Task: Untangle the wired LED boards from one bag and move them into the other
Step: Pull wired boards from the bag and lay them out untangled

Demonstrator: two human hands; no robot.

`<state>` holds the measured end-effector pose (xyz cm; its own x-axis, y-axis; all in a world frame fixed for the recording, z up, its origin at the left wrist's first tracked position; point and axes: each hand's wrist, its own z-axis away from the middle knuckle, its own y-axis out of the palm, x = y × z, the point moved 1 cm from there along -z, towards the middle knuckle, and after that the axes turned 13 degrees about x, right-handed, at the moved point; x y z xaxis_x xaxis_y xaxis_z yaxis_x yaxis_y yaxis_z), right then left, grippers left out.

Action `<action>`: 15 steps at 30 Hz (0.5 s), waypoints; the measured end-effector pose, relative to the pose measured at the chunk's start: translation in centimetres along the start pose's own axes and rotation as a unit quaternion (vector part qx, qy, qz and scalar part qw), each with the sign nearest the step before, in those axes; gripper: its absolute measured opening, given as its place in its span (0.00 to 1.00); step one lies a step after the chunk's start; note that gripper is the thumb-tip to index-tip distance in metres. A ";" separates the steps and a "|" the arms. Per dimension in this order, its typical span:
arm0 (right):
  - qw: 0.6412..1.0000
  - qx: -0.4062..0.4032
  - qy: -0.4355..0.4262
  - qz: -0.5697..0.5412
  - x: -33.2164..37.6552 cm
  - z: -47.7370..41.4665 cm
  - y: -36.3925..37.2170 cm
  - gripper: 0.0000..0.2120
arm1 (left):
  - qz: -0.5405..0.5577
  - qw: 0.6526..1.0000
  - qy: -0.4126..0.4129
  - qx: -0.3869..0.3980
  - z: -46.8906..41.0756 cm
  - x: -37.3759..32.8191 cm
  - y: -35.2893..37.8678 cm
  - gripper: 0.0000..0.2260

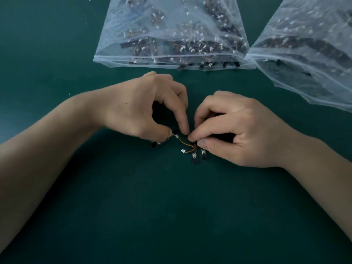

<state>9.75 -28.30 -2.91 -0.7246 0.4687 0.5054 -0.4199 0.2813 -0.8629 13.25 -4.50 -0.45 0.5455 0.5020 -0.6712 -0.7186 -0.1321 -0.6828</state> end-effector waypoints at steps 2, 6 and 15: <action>1.000 0.000 -0.001 0.006 0.0 -0.1 0.0 0.06 | 0.006 1.000 -0.002 -0.011 0.0 -0.1 0.0 0.11; 1.000 0.001 -0.011 0.023 0.0 0.0 0.0 0.05 | 0.001 1.000 -0.001 -0.025 -0.1 0.0 0.2 0.10; 0.999 -0.007 -0.006 0.038 0.2 0.0 0.1 0.05 | 0.003 0.999 0.000 -0.041 -0.3 0.0 0.2 0.07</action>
<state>9.60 -28.24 -2.89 -0.7609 0.4785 0.4382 -0.3553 0.2579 -0.8985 13.22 -4.74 -0.67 0.5420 0.5004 -0.6752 -0.6835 -0.2050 -0.7006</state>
